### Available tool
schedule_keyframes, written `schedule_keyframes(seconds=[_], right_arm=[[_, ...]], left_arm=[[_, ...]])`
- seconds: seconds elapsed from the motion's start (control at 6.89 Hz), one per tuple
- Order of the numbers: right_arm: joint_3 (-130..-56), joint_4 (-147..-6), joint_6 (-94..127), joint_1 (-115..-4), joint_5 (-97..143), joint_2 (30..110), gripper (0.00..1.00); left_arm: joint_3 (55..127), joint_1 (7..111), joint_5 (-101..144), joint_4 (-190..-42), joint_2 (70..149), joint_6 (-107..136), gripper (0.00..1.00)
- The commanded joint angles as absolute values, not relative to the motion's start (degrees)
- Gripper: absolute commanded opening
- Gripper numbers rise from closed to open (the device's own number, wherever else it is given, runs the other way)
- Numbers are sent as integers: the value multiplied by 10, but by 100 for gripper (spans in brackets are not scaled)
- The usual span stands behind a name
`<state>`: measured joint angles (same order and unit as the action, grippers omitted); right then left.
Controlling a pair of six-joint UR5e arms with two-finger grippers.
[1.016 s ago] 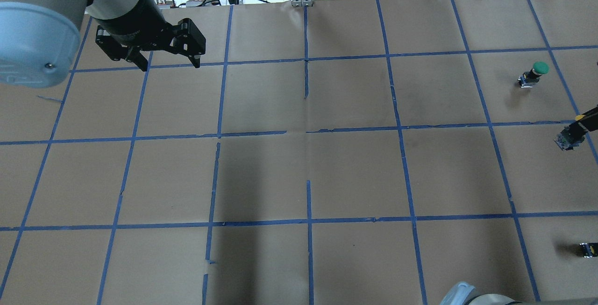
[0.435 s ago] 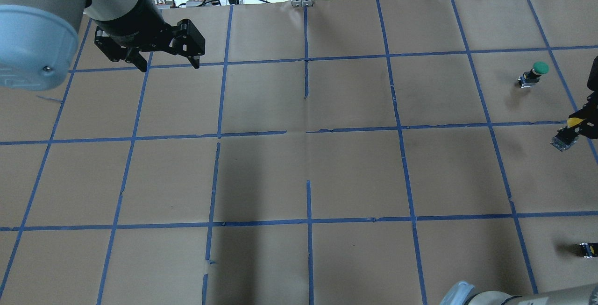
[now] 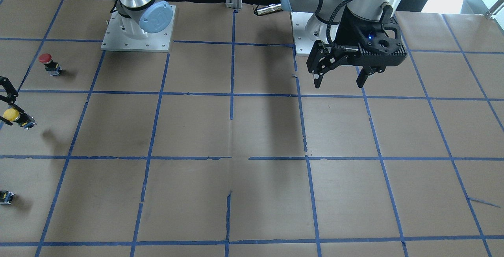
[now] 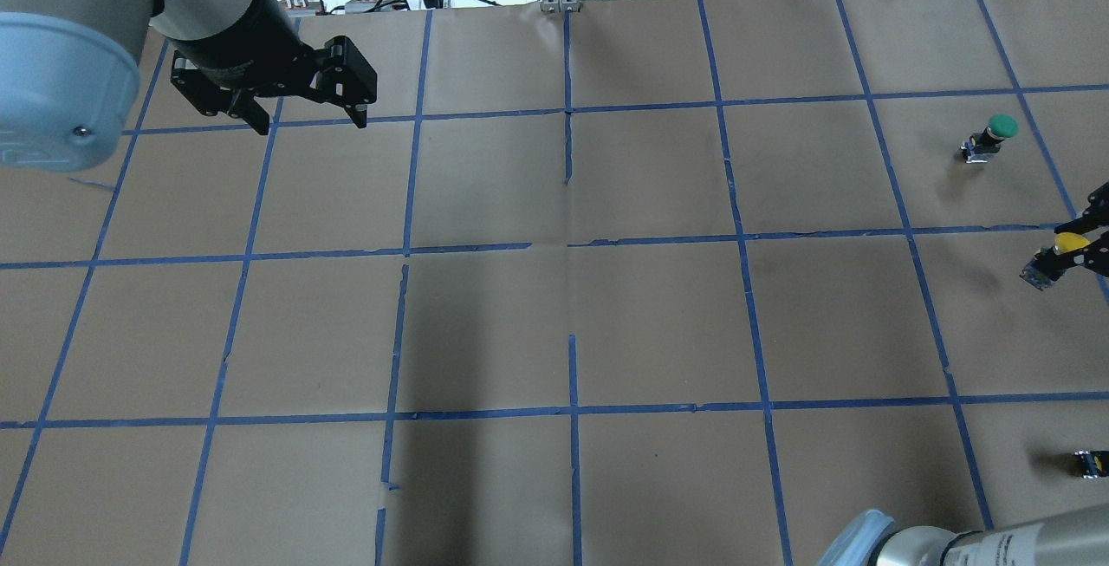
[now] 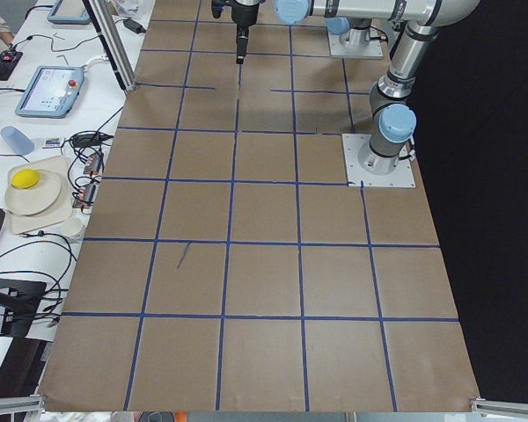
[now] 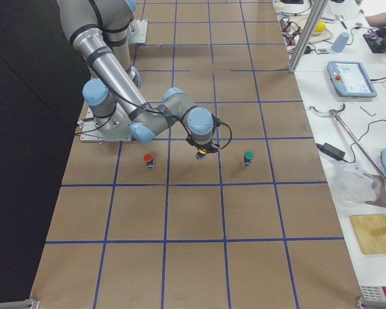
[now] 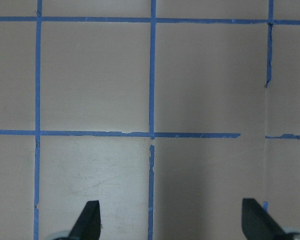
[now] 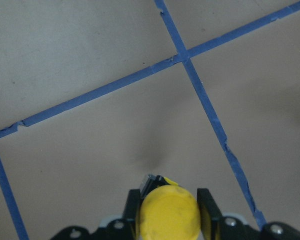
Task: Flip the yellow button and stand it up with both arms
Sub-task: 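Lower the block upright onto the table with the right gripper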
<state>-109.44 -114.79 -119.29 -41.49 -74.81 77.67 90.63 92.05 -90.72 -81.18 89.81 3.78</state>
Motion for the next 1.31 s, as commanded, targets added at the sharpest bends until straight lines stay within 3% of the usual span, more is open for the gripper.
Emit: schedule_keyframes(seconds=[0.0,0.87,1.02,1.16], right_arm=[[-1099,-1146,-1312,-406,-716,774,13],[-1100,-1128,-1387,-381,-722,747,24],[-1099,-1123,-1388,-381,-720,746,62],[-1100,-1122,-1387,-381,-716,744,82]], left_arm=[[907,920,-911,-812,895,38,100],[907,919,-910,-813,893,38,100],[908,919,-910,-813,894,37,100],[908,919,-910,-813,893,37,100]])
